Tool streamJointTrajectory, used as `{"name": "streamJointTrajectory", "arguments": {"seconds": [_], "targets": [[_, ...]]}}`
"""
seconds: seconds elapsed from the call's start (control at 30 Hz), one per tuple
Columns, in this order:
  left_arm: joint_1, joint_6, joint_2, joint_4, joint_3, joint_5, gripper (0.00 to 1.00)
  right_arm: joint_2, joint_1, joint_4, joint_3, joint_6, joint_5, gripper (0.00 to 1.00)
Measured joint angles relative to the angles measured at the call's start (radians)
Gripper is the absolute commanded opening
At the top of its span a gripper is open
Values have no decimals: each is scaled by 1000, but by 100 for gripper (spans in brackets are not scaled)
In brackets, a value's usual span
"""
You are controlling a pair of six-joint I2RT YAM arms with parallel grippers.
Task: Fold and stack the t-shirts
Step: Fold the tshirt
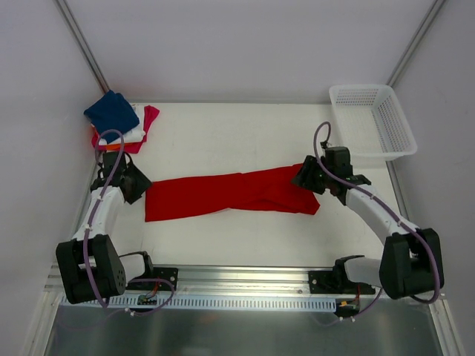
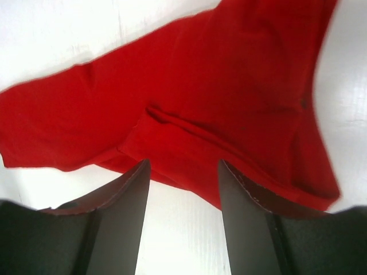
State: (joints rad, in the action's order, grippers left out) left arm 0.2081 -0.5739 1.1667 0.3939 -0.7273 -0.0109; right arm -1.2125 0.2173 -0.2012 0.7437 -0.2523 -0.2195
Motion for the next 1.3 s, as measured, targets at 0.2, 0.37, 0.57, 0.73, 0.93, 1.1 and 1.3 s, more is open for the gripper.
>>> {"name": "streamJointTrajectory", "arguments": {"seconds": [0.2, 0.37, 0.57, 0.73, 0.93, 1.1, 1.3], "targets": [[-67, 5, 69, -20, -6, -6, 48, -209, 79, 18, 108, 6, -37, 52], [-158, 5, 155, -34, -40, 7, 48, -291, 101, 39, 170, 15, -50, 52], [-209, 4, 227, -56, -66, 19, 48, -307, 101, 43, 175, 22, -50, 52], [-229, 5, 244, -69, -58, 26, 48, -309, 101, 68, 163, 21, -51, 52], [-256, 9, 270, -77, -54, 64, 47, -331, 142, 39, 121, 53, 29, 51], [-295, 24, 273, -77, -54, 114, 48, -330, 241, -62, 160, 124, 175, 51], [-321, 51, 273, -63, -78, 179, 49, -337, 336, -163, 286, 224, 357, 51]]}}
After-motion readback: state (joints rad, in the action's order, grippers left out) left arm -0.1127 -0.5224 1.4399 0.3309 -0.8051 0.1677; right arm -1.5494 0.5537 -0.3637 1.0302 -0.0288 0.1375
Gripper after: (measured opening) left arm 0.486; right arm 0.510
